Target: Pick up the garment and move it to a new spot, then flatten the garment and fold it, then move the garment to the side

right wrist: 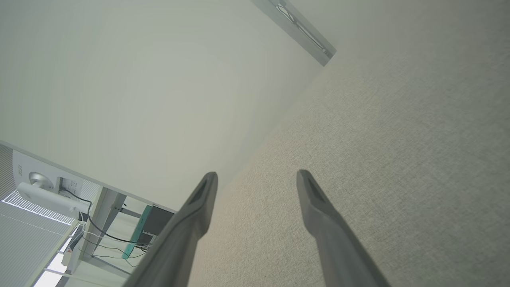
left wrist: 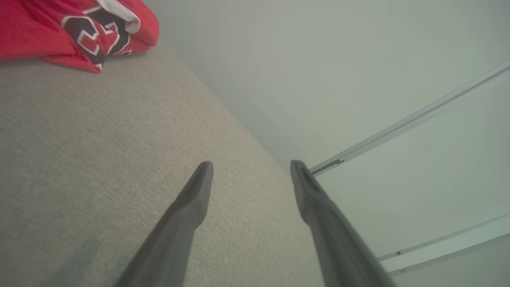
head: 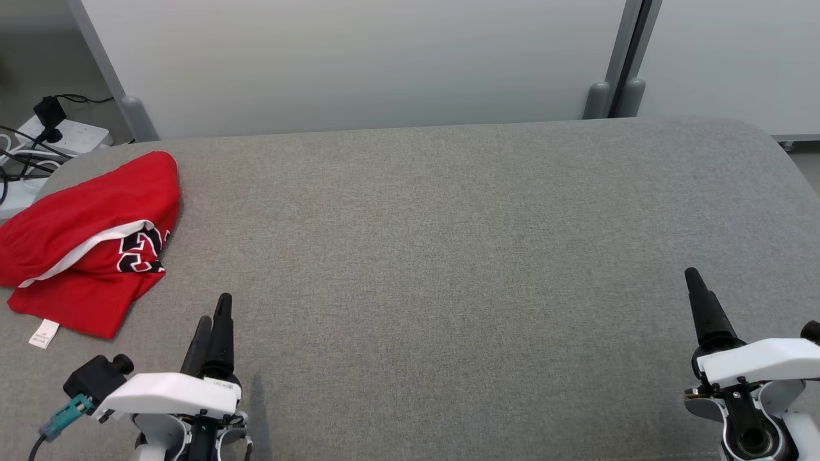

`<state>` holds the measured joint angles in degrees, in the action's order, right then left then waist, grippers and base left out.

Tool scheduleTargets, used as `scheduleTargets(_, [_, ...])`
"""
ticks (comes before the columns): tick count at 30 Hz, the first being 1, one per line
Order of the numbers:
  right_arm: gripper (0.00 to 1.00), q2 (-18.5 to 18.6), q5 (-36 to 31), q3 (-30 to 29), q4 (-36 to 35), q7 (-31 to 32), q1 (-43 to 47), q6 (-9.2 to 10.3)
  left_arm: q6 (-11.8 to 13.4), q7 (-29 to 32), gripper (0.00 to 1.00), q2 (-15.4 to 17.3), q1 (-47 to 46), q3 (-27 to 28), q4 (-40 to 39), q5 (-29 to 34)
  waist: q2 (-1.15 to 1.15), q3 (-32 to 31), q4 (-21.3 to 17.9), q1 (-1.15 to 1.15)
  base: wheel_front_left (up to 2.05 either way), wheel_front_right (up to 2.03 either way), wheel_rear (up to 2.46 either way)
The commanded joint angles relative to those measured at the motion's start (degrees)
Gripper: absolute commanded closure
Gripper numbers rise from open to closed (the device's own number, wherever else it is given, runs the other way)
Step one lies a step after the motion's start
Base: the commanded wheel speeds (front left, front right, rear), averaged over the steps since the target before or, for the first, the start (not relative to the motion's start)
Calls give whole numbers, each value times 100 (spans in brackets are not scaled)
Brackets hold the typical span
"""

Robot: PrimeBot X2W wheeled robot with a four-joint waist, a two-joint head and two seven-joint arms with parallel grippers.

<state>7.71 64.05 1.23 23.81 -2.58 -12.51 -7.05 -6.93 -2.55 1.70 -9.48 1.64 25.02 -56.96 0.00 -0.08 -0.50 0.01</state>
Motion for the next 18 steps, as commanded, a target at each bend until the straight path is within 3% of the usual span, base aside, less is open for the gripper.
scheduleTargets(1, [0,127,-144,91,-94,-75,-298,-28,-28,-62,0,125,-403,62,-114,161,0,1,-1,-1,0,0,0])
scheduleTargets(18, [0,280,-1278,308,212,-360,-673,-32,6,-351,0,159,-741,105,173,1586,0,-1,-36,-1,0,0,0])
